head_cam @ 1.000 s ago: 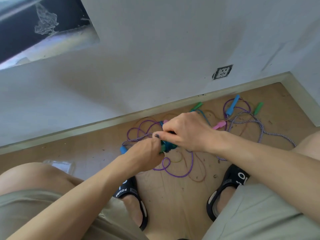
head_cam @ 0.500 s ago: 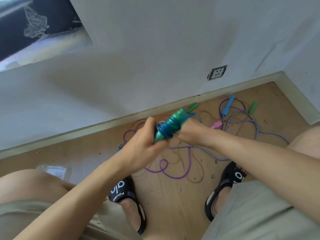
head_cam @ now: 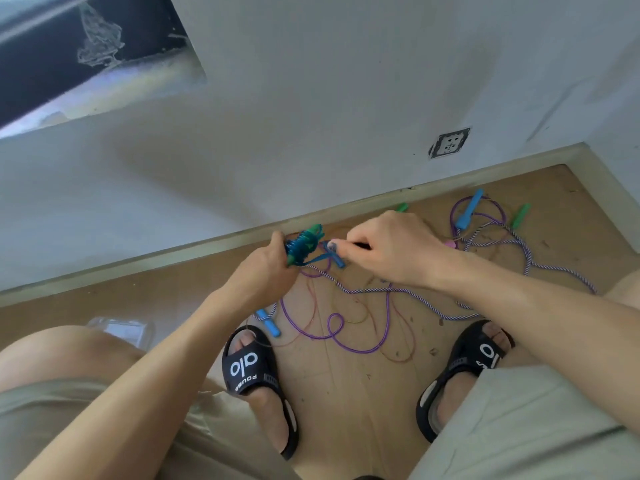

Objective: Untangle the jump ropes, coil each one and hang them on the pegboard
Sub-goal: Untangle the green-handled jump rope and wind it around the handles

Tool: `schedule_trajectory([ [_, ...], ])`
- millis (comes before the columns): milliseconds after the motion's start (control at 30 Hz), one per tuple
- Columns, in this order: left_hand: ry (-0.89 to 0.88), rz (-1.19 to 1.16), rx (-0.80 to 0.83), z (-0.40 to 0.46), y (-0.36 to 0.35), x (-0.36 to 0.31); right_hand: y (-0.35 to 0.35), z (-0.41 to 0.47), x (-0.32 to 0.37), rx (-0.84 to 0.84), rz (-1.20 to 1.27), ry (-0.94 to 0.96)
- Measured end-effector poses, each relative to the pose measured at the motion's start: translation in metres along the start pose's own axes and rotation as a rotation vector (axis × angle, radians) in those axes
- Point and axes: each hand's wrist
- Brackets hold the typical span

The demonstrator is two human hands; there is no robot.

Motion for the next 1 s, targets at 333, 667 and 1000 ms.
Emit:
schedule_trajectory([
  [333,-0.705,0.109,-0.105,-0.042,-0.001,-0.034,0.005,0.013,-0.021,-0.055,0.108,-0.007],
  [667,-0.085,-0.754,-0.137,-0.021,0.017,-0.022,-0.016,0.004,-0.034,0.067,0.244,-0.256],
  [1000,-0.195,-0.068,0.211,-0.018,-0.012,-0.023,-0.003,0.002,-0.004,0.017,0.186,0.061],
])
Point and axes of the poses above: each hand's wrist, its own z-axis towards the middle knuckle, its own y-axis out of the back of the hand, x = y × z, and after that the axes turned 15 degrees about z, right-handed
